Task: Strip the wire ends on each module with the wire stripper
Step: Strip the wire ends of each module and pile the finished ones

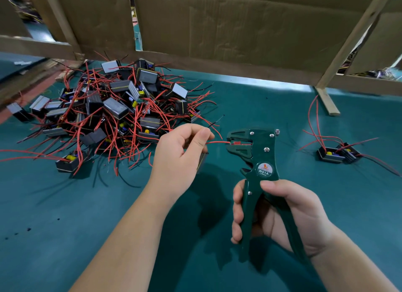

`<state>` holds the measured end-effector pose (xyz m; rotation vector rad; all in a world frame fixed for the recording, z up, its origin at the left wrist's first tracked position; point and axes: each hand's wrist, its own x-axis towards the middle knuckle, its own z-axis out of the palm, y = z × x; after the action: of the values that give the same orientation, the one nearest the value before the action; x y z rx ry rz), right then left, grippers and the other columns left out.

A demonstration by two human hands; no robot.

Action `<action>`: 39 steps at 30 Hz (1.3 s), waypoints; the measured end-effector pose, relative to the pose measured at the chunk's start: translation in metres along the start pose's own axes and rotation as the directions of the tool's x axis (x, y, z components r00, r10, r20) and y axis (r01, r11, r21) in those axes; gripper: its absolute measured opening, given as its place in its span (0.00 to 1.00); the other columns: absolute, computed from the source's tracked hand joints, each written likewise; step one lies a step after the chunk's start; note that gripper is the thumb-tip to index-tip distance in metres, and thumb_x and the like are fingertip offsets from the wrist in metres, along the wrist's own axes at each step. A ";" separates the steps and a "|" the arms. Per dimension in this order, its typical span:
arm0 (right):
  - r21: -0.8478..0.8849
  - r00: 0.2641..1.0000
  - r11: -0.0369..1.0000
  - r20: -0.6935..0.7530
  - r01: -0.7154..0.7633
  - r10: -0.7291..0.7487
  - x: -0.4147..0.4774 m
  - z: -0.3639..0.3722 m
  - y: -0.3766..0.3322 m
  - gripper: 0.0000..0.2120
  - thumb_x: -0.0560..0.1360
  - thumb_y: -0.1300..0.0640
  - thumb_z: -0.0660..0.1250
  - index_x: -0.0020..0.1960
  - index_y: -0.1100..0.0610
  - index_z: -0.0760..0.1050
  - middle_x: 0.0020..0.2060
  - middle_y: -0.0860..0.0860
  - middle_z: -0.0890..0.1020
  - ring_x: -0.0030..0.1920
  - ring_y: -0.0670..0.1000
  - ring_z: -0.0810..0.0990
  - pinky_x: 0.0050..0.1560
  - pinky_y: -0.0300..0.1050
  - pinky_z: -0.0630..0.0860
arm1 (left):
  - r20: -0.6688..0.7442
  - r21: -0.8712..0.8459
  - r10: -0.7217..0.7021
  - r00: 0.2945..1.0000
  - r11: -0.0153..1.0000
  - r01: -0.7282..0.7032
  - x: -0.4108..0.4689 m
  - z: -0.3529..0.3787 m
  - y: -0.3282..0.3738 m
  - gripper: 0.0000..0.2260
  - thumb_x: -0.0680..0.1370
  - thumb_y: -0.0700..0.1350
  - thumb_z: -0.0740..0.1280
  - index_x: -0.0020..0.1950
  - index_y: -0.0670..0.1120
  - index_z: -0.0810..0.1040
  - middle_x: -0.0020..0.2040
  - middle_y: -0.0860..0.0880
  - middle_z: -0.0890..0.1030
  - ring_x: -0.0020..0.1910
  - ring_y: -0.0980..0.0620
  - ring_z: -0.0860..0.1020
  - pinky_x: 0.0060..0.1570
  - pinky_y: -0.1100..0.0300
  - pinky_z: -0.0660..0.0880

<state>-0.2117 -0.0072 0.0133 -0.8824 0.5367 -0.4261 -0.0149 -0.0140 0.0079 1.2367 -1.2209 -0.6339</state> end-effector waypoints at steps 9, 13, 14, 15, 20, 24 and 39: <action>-0.057 0.998 0.997 -0.031 0.052 -0.054 -0.001 0.006 0.000 0.20 0.62 0.48 0.77 0.43 0.62 0.78 0.33 0.62 0.77 0.32 0.62 0.79 0.42 0.59 0.74 | -0.021 0.028 0.051 0.998 0.998 -0.051 -0.001 0.002 0.001 0.08 0.77 0.49 0.62 0.40 0.54 0.78 0.30 0.60 0.77 0.28 0.63 0.73 0.30 0.70 0.68; -0.070 0.998 0.997 -0.046 0.045 -0.048 0.000 0.006 0.000 0.21 0.61 0.48 0.77 0.44 0.62 0.78 0.34 0.63 0.77 0.33 0.62 0.79 0.41 0.59 0.74 | -0.030 0.044 0.048 0.998 0.998 -0.047 -0.001 0.002 0.000 0.08 0.77 0.49 0.62 0.40 0.55 0.78 0.31 0.61 0.78 0.31 0.64 0.74 0.33 0.71 0.69; -0.071 0.997 0.996 -0.051 0.046 -0.050 0.000 0.005 0.001 0.22 0.60 0.48 0.78 0.44 0.62 0.78 0.34 0.63 0.77 0.33 0.62 0.79 0.41 0.59 0.75 | -0.028 0.046 0.051 0.998 0.998 -0.049 -0.001 0.002 0.000 0.08 0.77 0.49 0.62 0.40 0.55 0.78 0.31 0.61 0.78 0.31 0.64 0.74 0.34 0.71 0.69; -0.070 0.997 0.996 -0.054 0.048 -0.052 0.000 0.005 0.001 0.22 0.60 0.48 0.78 0.43 0.62 0.78 0.34 0.63 0.77 0.33 0.62 0.79 0.41 0.58 0.75 | -0.026 0.053 0.058 0.998 0.997 -0.057 -0.002 0.002 0.000 0.08 0.77 0.49 0.62 0.40 0.56 0.78 0.32 0.62 0.78 0.31 0.64 0.75 0.35 0.71 0.69; -0.078 0.996 0.996 -0.067 0.049 -0.054 0.000 0.006 0.001 0.21 0.61 0.48 0.78 0.43 0.62 0.78 0.33 0.63 0.77 0.32 0.62 0.79 0.40 0.57 0.76 | -0.015 0.067 0.080 0.997 0.995 -0.079 -0.003 0.003 0.002 0.08 0.78 0.48 0.63 0.40 0.55 0.78 0.32 0.62 0.78 0.31 0.64 0.75 0.34 0.73 0.68; -0.084 0.995 0.995 -0.090 0.046 -0.053 0.000 0.006 0.000 0.21 0.60 0.48 0.78 0.42 0.62 0.78 0.33 0.63 0.77 0.32 0.62 0.79 0.39 0.57 0.77 | -0.005 0.077 0.079 0.997 0.994 -0.078 -0.003 0.003 0.003 0.08 0.78 0.48 0.63 0.40 0.55 0.78 0.32 0.62 0.78 0.32 0.64 0.75 0.33 0.73 0.68; 0.078 0.947 0.980 -0.281 0.183 -0.154 0.003 0.001 -0.003 0.23 0.55 0.44 0.80 0.37 0.60 0.77 0.30 0.59 0.75 0.28 0.59 0.76 0.33 0.54 0.77 | 0.063 0.162 -0.013 0.998 0.987 0.003 -0.002 0.002 -0.006 0.08 0.77 0.49 0.66 0.38 0.55 0.79 0.31 0.57 0.80 0.31 0.57 0.77 0.35 0.64 0.73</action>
<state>-0.2092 -0.0101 0.0157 -0.7765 0.6895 -0.7337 -0.0158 -0.0147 0.0015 1.3655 -1.3426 -0.5930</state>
